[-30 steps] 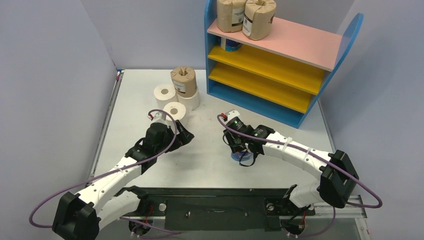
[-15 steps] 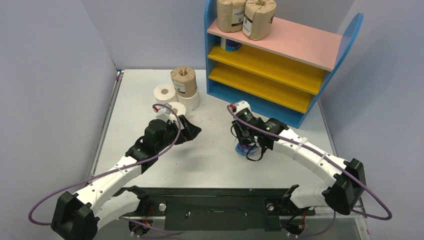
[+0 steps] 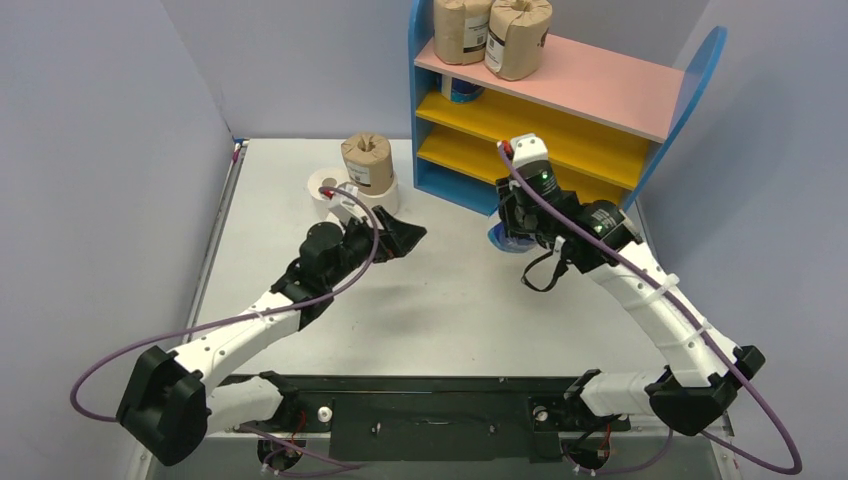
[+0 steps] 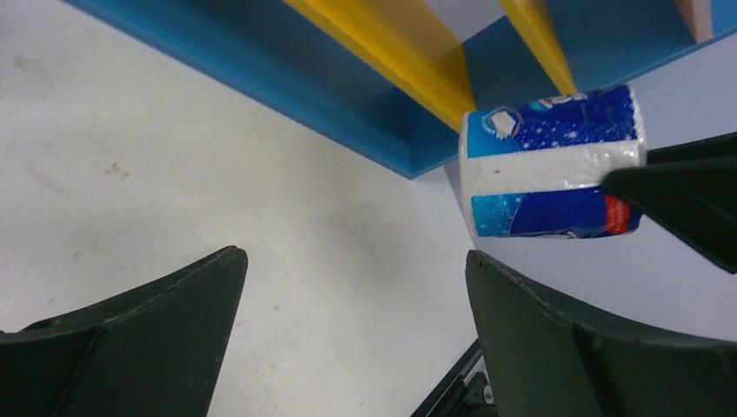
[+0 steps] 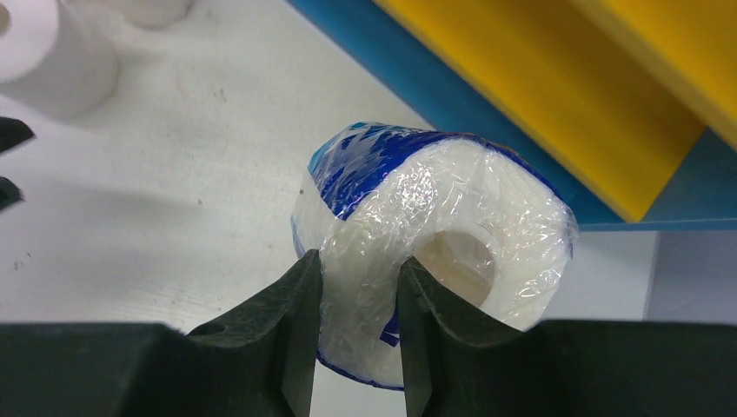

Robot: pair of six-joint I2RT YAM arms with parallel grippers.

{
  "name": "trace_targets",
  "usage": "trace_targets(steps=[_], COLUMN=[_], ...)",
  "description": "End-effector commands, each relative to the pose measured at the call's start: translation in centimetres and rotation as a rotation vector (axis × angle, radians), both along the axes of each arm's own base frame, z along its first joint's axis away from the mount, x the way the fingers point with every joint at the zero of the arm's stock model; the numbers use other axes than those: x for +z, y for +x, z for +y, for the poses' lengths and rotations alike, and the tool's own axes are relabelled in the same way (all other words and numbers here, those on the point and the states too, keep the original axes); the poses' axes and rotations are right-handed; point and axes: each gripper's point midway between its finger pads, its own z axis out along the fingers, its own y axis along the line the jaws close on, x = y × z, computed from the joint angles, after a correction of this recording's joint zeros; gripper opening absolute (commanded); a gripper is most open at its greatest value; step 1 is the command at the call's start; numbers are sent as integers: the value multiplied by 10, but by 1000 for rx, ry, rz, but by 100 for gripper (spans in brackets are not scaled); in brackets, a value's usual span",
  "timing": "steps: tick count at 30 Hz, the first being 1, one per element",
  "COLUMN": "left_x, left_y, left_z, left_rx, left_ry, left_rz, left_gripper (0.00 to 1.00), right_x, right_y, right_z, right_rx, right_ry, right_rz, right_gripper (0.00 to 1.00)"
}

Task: Place and organize the paper towels onto the shelf
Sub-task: Pick up the paper towel from the center of the board, then place the paper towel on the shelf.

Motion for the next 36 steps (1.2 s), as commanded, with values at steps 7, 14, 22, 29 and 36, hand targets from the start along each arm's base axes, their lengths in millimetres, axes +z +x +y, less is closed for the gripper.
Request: trace_targets(steps=[7,14,22,29,36], left_x=[112,144,155,154,149], left_y=[16,35,46,62,63], left_z=[-67,-83,-105,-128,-143], left_rx=[-119,-119,-178,-217,-253], left_ry=[-83,-41,97,114,90], left_rz=[-361,-588,-866,-921,-973], left_gripper=[96,96,96,96,96], right_x=[112,136,146,139,140], right_y=[28,54,71,82,93], right_z=[-22,-8,2,-2,-9], right_rx=[-108,-127,-134,-150,-165], right_ry=[1,25,51,47,82], right_rz=[-213,-265,-301,-298,-306], right_gripper=[26,26,26,26,26])
